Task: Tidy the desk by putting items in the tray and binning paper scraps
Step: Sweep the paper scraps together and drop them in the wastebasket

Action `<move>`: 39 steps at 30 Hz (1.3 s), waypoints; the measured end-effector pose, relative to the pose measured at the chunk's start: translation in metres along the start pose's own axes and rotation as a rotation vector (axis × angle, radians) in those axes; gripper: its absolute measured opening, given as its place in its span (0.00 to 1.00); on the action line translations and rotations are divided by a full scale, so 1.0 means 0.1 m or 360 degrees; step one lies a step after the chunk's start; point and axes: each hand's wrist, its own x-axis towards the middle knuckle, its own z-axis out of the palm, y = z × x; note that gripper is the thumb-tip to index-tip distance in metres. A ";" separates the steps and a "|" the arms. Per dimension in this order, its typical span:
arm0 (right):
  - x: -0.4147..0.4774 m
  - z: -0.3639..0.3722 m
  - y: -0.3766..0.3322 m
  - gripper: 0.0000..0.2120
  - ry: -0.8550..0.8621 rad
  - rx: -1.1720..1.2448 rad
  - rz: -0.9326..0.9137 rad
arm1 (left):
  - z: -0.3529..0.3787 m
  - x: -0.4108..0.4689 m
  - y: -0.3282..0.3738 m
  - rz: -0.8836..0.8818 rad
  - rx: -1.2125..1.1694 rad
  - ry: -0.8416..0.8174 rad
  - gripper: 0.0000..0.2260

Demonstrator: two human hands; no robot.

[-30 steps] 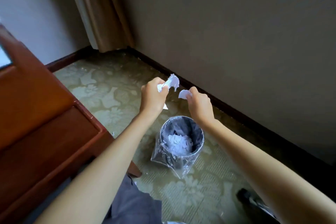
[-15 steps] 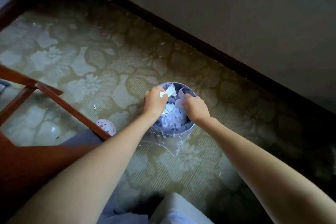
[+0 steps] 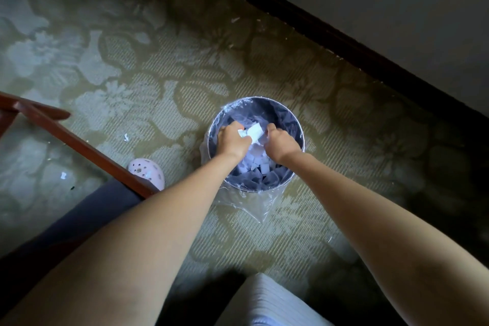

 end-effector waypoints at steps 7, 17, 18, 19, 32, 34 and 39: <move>-0.03 0.03 -0.07 0.25 -0.0012 0.0054 -0.0142 | -0.10 -0.06 -0.14 0.0025 0.0123 -0.0202 0.28; -0.47 -0.19 -0.29 0.26 0.0059 0.0093 -0.0222 | -0.54 -0.54 -0.07 0.0100 0.0116 -0.0207 0.31; -0.54 -0.26 -0.34 0.25 0.0090 0.0077 -0.0234 | -0.62 -0.63 -0.06 0.0122 0.0153 -0.0178 0.30; -0.63 -0.34 -0.40 0.24 0.0117 0.0058 -0.0259 | -0.72 -0.72 -0.04 0.0142 0.0208 -0.0142 0.30; -2.36 -1.39 -1.90 0.14 0.1175 -0.0128 -0.0913 | -2.41 -2.45 0.16 0.0470 0.0618 0.1002 0.16; -2.69 -1.42 -2.19 0.13 0.1298 -0.0153 -0.1053 | -2.71 -2.78 0.01 0.0495 0.0539 0.1190 0.14; -3.44 -1.15 -2.97 0.13 0.1482 -0.0164 -0.1455 | -3.34 -3.57 -0.61 0.0400 0.0259 0.1661 0.13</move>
